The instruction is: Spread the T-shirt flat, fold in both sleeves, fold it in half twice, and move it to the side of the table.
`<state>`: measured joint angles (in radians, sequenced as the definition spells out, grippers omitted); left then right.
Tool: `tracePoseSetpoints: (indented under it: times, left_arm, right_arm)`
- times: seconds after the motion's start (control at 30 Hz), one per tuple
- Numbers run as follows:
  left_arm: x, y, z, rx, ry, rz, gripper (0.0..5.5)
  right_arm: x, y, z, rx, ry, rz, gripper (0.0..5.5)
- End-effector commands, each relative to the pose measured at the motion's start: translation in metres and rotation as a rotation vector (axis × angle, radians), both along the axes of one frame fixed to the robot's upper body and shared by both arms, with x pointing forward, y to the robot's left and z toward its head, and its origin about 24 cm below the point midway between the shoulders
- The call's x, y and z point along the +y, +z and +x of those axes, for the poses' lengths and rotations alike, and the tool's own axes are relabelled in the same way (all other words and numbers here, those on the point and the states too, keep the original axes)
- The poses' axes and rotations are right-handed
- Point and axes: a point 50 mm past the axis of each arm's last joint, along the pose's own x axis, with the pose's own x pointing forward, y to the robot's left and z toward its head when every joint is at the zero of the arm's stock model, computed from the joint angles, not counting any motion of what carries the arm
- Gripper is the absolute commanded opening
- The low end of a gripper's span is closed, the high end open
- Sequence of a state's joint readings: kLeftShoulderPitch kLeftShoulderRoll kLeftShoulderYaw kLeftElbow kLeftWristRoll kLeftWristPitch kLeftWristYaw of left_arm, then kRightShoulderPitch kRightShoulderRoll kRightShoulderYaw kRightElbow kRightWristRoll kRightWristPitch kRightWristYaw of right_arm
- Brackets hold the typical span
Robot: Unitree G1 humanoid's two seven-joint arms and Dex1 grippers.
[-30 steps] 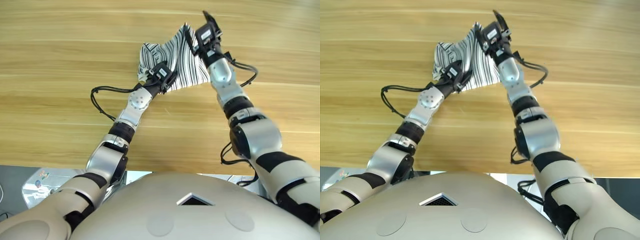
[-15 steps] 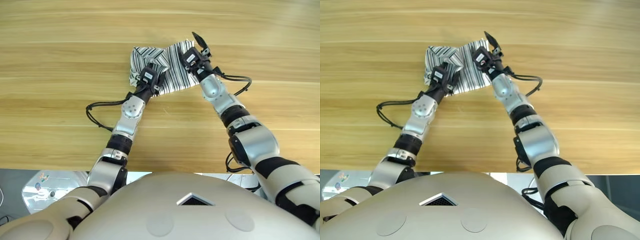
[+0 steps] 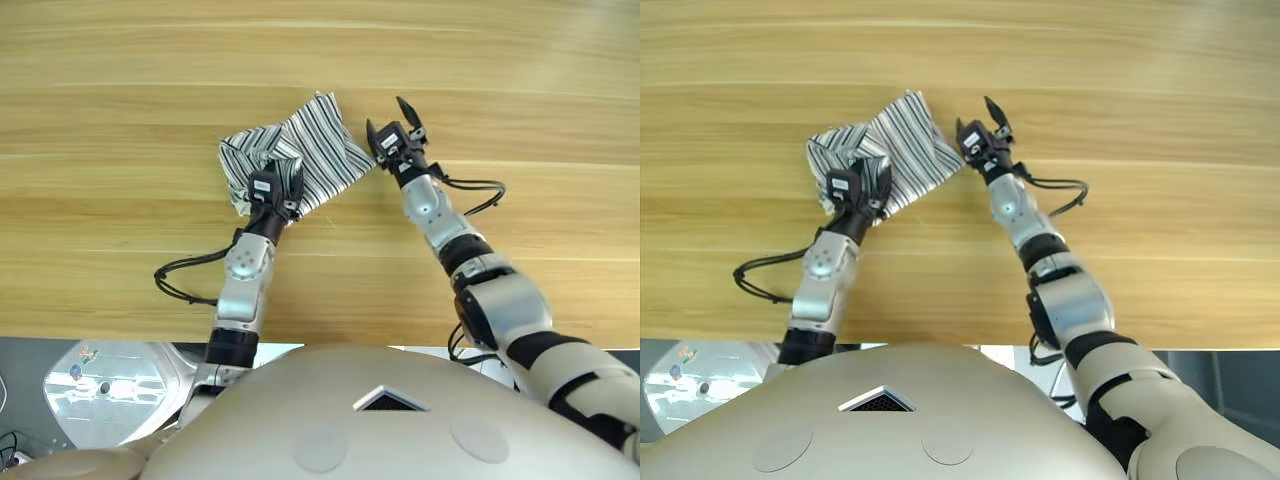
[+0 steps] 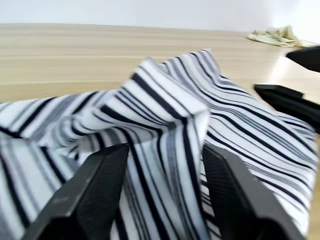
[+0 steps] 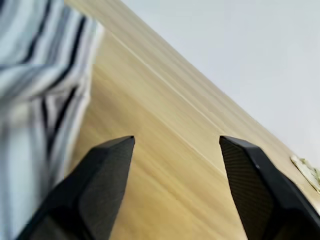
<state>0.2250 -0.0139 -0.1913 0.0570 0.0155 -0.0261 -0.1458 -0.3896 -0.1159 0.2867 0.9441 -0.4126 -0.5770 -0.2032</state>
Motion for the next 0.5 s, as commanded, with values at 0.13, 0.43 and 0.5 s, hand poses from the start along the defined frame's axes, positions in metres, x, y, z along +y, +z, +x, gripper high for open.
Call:
tracePoseSetpoints:
  times: [0.13,0.43,0.5]
  left_arm:
    - [-0.018,-0.026,-0.051,0.163,-0.140,0.048,2.72]
    - [-0.022,-0.017,-0.055,0.117,-0.135,0.041,2.72]
    - [-0.023,-0.015,-0.054,0.104,-0.143,0.043,2.72]
  right_arm:
    - [0.010,0.079,-0.041,-0.221,0.179,0.174,3.14]
    - [0.025,0.054,-0.006,-0.012,0.208,0.072,3.14]
    - [0.023,0.038,0.006,0.067,0.166,0.064,3.14]
